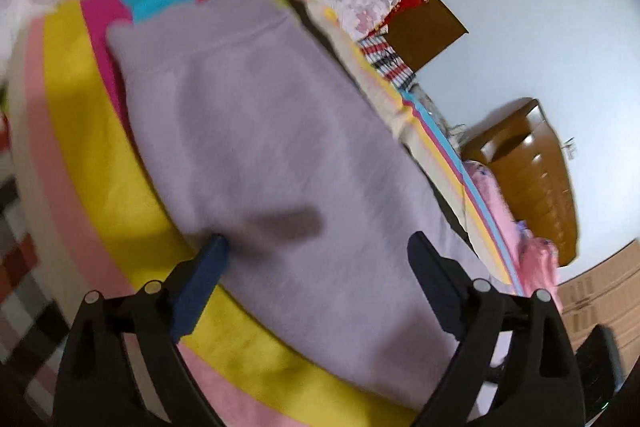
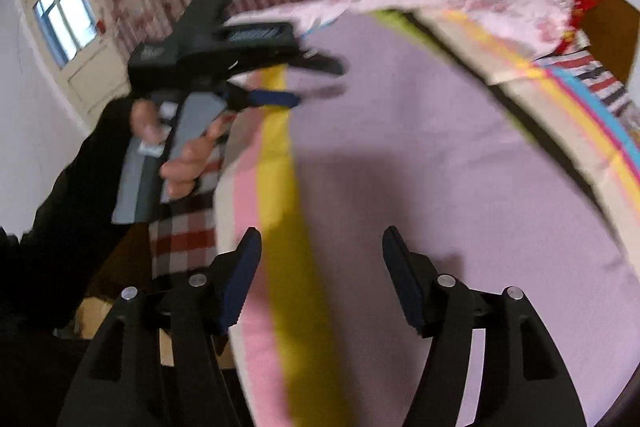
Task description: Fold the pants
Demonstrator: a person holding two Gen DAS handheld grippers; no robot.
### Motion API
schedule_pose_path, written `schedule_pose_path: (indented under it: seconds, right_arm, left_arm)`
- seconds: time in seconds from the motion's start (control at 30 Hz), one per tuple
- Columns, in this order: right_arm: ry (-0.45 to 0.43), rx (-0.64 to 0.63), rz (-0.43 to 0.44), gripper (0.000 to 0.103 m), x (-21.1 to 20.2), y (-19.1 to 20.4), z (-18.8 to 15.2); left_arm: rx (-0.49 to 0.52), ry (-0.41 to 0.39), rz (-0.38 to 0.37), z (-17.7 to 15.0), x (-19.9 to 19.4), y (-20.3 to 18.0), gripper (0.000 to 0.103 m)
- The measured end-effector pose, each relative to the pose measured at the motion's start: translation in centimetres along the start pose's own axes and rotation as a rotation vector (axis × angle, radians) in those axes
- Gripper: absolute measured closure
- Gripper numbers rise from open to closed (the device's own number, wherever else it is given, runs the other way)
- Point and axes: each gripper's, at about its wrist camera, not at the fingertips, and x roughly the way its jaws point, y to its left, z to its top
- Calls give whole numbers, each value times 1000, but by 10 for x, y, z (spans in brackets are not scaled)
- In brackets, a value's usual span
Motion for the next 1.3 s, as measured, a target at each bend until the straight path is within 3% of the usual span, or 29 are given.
schedule_pose_path:
  seconds: [0.13,0.27,0.4,0.5,0.63,0.8,1.03,1.2,1.3]
  right_arm:
    - [-47,114,-132,33,-30,-56,-4]
    - [-14,233,-298,29,-43,-110,-12]
    - [22,333,-359,22,-51,-159,-32]
    - [55,381,-409,29,-55,-184,-48]
    - [-59,262,-319,41,-81,-186,-45]
    - [4,92,-245,64,-62,-211,-27]
    - [99,-67,-94,71,-35,-211,-25]
    - [119,-93,-83,72,-33,-216,-28]
    - [135,-84,-50,73,-31,-220,-30]
  left_arm:
    - [171,6,-77,0,-6,-65,11]
    - [353,109,-58,-3,39,-124,10]
    - [375,240,21,-9,101,-137,10]
    - [389,195,50,-15,94,-140,10]
    - [489,140,-27,-14,82,-171,10]
    - [687,224,-114,-22,109,-213,15]
    - [922,378,-172,-47,154,-238,35]
    - [1067,440,-190,-66,173,-254,36]
    - [1100,464,-188,-72,182,-257,38]
